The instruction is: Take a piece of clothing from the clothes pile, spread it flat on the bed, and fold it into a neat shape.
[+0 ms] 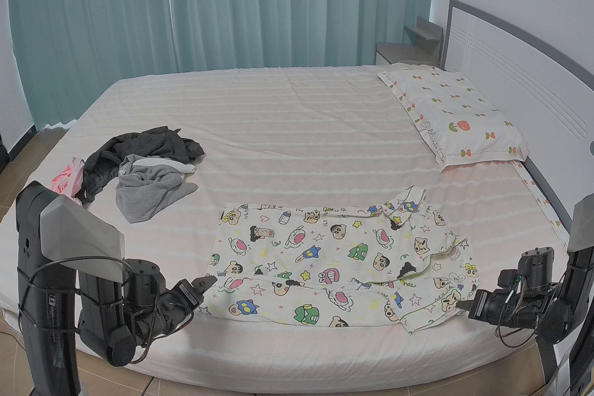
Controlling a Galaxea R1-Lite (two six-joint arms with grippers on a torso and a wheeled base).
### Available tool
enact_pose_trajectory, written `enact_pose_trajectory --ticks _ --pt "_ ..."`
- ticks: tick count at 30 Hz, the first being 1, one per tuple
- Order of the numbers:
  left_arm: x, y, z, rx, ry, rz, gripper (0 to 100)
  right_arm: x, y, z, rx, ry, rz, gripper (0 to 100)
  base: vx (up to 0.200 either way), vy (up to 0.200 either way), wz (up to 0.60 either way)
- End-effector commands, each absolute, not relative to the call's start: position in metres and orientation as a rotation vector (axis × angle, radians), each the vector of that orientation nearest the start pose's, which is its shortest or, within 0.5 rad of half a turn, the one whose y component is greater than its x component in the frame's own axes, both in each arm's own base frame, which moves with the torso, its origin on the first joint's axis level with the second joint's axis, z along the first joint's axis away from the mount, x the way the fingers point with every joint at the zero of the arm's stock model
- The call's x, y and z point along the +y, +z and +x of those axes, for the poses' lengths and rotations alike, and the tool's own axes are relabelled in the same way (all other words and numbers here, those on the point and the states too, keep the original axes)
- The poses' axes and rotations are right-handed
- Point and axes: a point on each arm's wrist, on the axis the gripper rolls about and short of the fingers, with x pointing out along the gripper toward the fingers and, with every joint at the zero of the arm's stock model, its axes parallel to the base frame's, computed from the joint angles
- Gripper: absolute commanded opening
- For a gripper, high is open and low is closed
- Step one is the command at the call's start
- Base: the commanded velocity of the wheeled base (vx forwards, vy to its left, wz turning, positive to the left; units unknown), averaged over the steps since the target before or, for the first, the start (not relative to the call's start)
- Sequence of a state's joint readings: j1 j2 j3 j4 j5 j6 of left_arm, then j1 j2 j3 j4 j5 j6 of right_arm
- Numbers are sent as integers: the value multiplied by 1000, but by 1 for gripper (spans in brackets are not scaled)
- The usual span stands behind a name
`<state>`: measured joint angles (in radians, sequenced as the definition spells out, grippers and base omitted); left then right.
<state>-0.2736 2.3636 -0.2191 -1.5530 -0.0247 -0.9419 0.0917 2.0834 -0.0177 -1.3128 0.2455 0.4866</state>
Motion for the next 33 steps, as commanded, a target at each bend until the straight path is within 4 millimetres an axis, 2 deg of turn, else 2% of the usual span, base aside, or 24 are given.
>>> enact_pose_trajectory --ticks 1,11,17,18,20,22,25,29,30,33 --pt "-73 -33 258 662 1 -837 100 25 -2 198 856 125 509 100 0 0 0" --pt "-73 -33 259 660 1 -836 100 19 -5 199 847 67 438 100 0 0 0" --pt "-74 -33 259 657 0 -837 100 21 38 195 626 90 420 100 0 0 0" --pt "-74 -33 260 656 -1 -837 100 27 46 192 597 140 422 100 0 0 0" --pt "-74 -33 260 653 -2 -838 100 43 50 189 604 236 432 100 0 0 0" --pt "-74 -33 260 652 -1 -838 100 63 46 185 651 311 460 100 0 0 0" --pt "-73 -33 260 652 1 -840 100 90 41 207 667 372 494 100 0 0 0" --pt "-73 -32 261 648 2 -841 100 108 20 229 712 387 484 100 0 0 0" --pt "-73 -32 261 643 5 -842 100 115 7 238 737 389 477 100 0 0 0" --pt "-73 -32 265 617 31 -839 100 121 -8 245 772 387 467 100 0 0 0"
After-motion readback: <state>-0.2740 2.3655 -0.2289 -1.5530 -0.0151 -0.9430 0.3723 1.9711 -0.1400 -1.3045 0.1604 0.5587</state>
